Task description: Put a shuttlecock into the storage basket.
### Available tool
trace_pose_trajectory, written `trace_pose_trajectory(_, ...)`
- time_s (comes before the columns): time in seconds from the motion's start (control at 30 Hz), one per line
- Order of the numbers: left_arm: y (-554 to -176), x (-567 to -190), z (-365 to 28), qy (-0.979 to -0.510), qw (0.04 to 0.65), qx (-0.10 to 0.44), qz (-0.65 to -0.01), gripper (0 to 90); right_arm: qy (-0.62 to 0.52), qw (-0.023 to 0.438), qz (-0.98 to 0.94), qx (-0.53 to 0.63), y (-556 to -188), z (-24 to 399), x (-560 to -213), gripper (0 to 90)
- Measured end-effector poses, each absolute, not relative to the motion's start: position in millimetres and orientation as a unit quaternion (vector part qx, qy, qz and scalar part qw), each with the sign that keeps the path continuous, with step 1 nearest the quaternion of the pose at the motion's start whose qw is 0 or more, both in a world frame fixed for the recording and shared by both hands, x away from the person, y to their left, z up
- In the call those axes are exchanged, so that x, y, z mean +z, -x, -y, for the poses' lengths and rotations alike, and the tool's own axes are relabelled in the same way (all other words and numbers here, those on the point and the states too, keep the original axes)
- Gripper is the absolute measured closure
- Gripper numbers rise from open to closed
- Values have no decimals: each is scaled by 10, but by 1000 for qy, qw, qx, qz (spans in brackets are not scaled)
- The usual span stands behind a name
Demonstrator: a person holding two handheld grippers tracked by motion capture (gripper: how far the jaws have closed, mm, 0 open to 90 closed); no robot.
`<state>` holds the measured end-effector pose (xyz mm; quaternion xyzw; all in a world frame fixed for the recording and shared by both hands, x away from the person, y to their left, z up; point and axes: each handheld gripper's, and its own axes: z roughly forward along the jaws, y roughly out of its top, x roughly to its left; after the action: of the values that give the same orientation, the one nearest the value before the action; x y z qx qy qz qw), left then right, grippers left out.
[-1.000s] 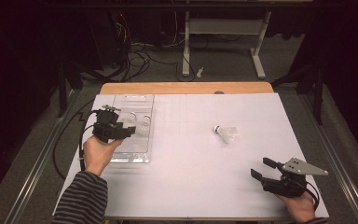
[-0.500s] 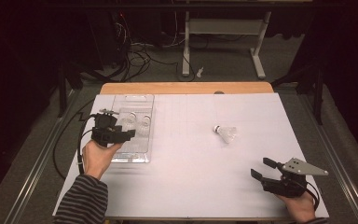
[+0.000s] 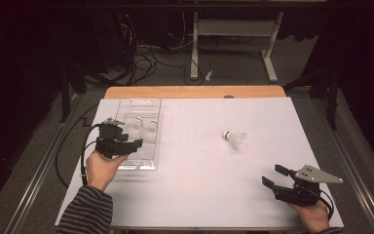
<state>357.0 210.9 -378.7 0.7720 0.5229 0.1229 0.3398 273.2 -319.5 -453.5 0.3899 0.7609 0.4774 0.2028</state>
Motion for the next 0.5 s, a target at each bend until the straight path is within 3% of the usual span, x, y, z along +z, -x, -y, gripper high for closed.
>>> trace_pose_trajectory(0.5, -3449, -3825, -2093, -772, 354, 128, -512, 409, -389, 203, -761, 477, -2732, 3196, -4534, 315)
